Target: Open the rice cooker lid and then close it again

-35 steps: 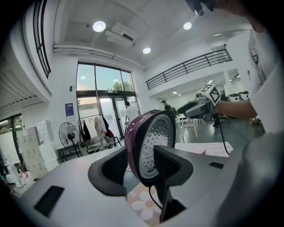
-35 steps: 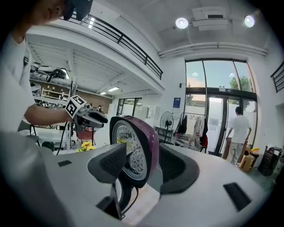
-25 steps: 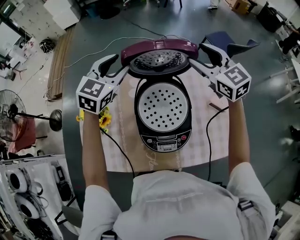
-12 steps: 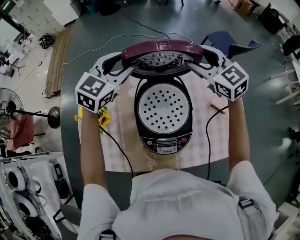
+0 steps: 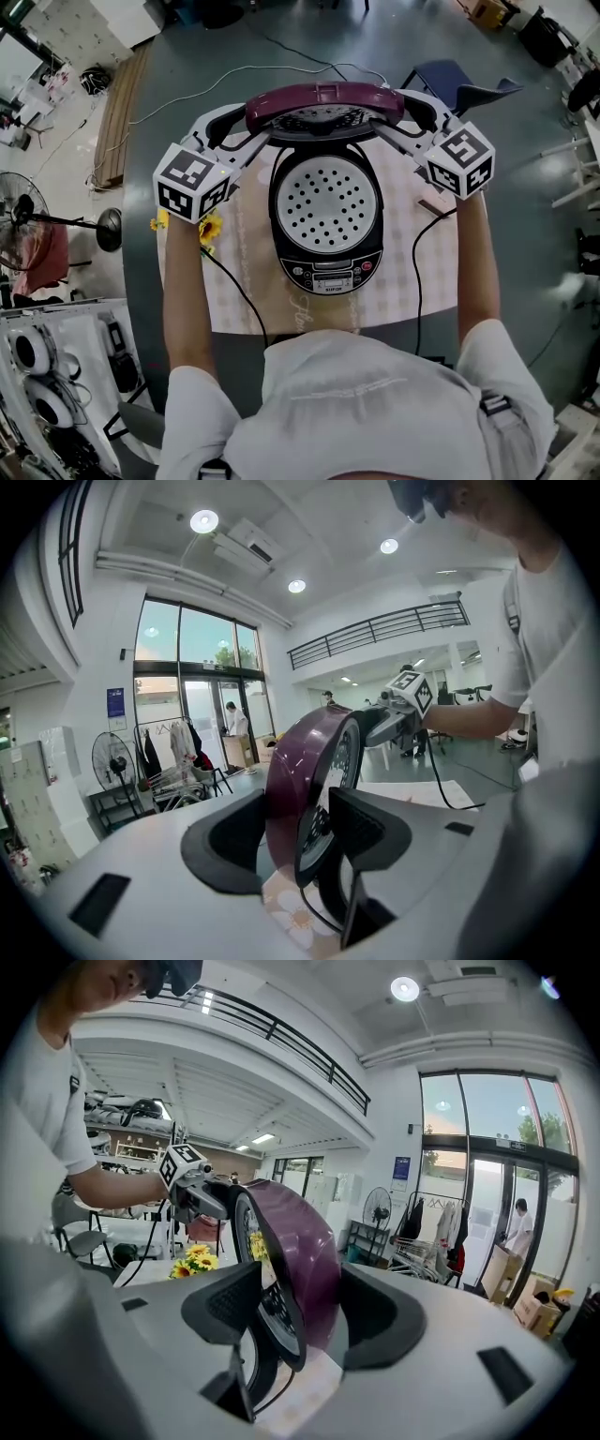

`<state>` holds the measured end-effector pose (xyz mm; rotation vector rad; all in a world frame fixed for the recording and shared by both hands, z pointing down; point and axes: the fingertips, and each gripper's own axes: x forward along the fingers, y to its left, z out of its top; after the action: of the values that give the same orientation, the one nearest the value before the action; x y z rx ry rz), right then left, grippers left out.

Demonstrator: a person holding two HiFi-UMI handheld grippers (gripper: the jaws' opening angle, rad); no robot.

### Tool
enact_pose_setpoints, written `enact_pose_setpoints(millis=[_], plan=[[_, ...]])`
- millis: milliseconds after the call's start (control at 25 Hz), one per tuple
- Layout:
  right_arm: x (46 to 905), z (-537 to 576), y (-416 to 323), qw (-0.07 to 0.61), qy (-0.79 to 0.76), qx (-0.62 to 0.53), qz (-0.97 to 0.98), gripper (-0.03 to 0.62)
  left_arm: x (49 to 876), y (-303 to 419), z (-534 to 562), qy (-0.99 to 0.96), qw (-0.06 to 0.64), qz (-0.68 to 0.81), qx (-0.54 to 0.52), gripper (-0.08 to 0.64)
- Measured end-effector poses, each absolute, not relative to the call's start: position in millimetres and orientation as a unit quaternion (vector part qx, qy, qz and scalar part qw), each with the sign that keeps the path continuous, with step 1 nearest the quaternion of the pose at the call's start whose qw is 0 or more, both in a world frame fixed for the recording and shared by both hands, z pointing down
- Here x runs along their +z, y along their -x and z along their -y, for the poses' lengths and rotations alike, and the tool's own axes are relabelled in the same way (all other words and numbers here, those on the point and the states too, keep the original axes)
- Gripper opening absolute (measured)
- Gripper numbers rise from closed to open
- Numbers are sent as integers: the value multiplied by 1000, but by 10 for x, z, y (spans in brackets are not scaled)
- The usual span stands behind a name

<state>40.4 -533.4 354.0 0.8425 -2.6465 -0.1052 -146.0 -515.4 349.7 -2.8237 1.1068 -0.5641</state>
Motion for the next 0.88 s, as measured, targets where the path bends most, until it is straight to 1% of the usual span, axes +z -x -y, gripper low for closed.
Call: enact_pose_setpoints(millis=[80,320,440,560,800,880], plan=[[3558,5256,-409,184,-295,-38,937,274,3515,1444,5068,917,28,-355,-182,245],[3588,5013,-433,190,-290,-35,937,280,3554,1418,4841,915,23,-357,-186,255],[3613,4876,-438,194,-288,-32,937,280,3606,1391,4709,910,30,-355,-210,270],[3642,4740,-438,207,-285,-38,935,284,3654,1369,4584,904,40,-353,-238,282],[3712,4480,-424,235,-279,-56,929,288,3742,1351,4371,898,36,-358,-252,287],[3762,4386,-420,245,-274,-57,928,299,3791,1336,4285,899,29,-355,-254,288]])
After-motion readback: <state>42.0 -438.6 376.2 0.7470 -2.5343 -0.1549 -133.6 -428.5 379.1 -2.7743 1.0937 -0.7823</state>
